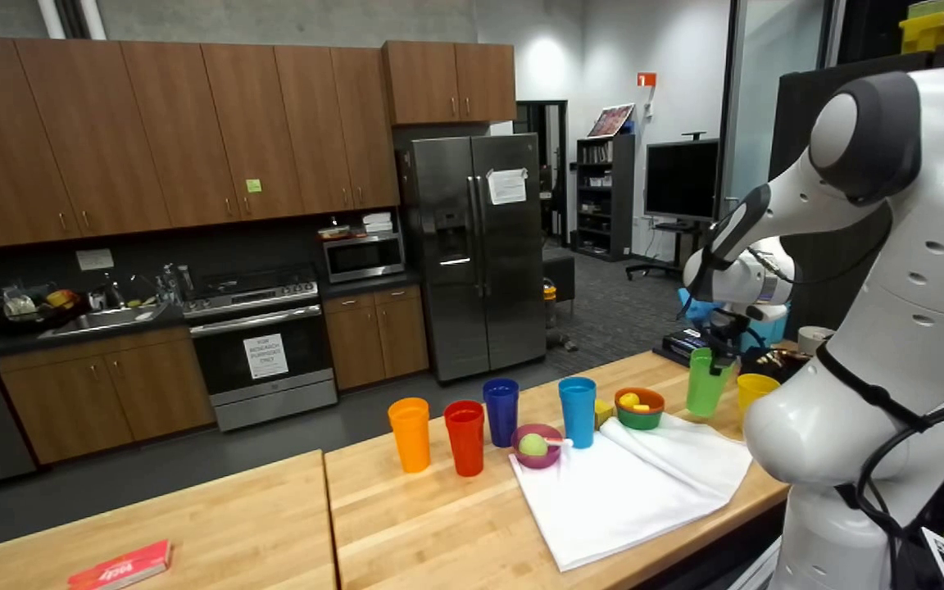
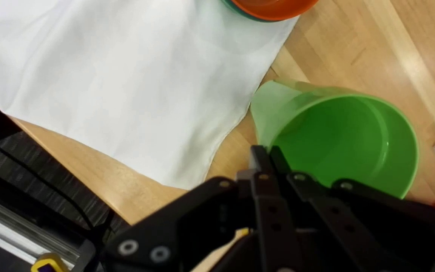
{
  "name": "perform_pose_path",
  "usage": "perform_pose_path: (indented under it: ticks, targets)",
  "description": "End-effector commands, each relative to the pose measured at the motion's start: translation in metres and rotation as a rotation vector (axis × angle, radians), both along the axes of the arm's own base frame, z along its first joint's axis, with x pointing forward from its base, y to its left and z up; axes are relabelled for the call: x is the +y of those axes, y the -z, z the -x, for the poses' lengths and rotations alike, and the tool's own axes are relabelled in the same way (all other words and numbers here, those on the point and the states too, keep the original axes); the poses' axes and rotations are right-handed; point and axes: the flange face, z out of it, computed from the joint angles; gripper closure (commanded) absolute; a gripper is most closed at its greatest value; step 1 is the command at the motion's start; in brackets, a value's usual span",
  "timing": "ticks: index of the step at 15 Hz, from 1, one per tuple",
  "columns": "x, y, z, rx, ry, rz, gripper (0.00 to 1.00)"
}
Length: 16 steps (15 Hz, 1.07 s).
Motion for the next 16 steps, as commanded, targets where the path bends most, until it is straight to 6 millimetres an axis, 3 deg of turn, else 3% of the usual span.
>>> perform_pose_path:
  ticks: [1,5,6,7,8,11,14,15,16]
  targets:
    - [-0.014,0.02,-0.011,0.001,-0.016,-0.007,0.99]
    - [-0.019,0.038,-0.022,0.005,-0.032,-0.022,0.99]
    - [-0.02,0.039,-0.025,0.005,-0.041,-0.037,0.72]
    - [-0.02,0.036,-0.029,0.005,-0.035,-0.069,0.71]
    - [-0.015,0.034,-0.021,0.002,-0.03,-0.037,0.92]
    - [-0.016,0.038,-0.027,0.008,-0.034,-0.054,0.72]
    - [-0.016,0.039,-0.028,0.01,-0.035,-0.056,0.71]
    - [-0.016,0.039,-0.028,0.01,-0.035,-0.056,0.46]
    - [-0.014,0.034,-0.029,0.024,-0.043,-0.036,0.46]
